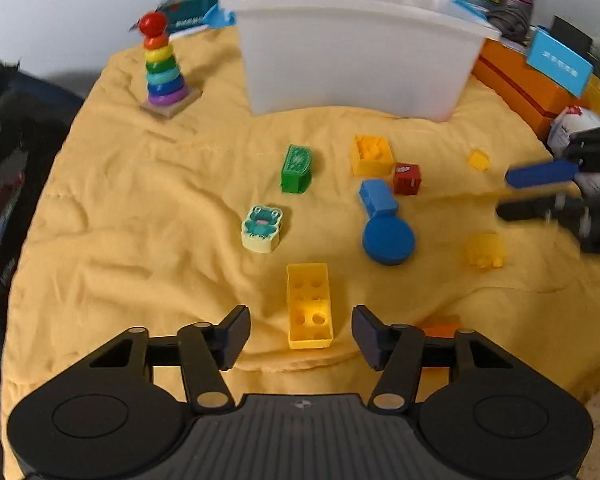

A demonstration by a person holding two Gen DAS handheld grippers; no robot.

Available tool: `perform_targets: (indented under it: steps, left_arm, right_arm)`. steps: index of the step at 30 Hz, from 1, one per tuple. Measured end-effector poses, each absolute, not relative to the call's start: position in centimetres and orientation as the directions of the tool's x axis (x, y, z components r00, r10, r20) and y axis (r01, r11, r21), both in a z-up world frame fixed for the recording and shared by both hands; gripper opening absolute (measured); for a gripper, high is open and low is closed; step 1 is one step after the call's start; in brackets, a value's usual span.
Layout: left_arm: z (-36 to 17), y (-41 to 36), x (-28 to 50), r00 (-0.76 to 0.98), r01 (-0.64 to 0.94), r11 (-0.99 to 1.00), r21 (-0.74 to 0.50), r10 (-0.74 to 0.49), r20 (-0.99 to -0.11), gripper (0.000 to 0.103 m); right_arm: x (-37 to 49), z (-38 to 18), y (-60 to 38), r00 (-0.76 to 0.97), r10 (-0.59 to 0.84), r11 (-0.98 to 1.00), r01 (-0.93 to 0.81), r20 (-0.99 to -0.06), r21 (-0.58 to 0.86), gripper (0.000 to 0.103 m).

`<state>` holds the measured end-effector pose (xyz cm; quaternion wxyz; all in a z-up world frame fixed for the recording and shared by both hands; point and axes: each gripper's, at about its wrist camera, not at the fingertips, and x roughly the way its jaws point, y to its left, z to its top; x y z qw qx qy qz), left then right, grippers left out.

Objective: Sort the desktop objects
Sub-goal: 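Move both tools back to the toy pile, then grasp the yellow long brick with left tool while right tool grasps small yellow brick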

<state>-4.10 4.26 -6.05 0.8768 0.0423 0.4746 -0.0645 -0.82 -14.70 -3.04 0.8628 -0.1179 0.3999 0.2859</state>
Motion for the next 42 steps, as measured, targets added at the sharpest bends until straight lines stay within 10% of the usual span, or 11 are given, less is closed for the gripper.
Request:
perform_targets:
  steps: [5, 16, 19, 28, 42]
  left_arm:
    - [-5.5, 2.3, -4.9, 0.583, 0.233, 0.969, 0.077, -0.076, -0.809, 0.061]
    - [-8.3, 2.8, -4.0, 0.543, 0.209, 0.972, 0.104, -0.027, -0.839, 0.047]
    - [-8.1, 5.0, -3.8, 0.533, 0.153, 0.988, 0.014, -0.071, -0.843, 0.026]
    - [-7.9, 6.9, -3.4, 0.466, 0.125, 0.914, -0.385, -0.397, -0.791, 0.027]
    - [-5.8, 6.6, -4.5, 0.579, 0.128, 0.986, -0.103, -0.158, -0.800, 0.041]
  right_arm:
    - [-3.9, -4.8, -12.4, 0.475, 0.375, 0.682, -0.723, -0.796, -0.110, 0.021]
    - [-2.8, -7.4, -11.6, 0.496, 0.297, 0.656, -0.727, -0.816, -0.203, 0.027]
    - [-2.6, -7.3, -11.7, 0.500, 0.298, 0.663, -0.721, -0.813, -0.201, 0.027]
    - [-1.1, -6.3, -13.1, 0.441, 0.360, 0.760, -0.650, -0.822, -0.015, 0.016]
    - [-2.8, -7.3, -12.1, 0.495, 0.293, 0.705, -0.690, -0.818, -0.165, 0.032]
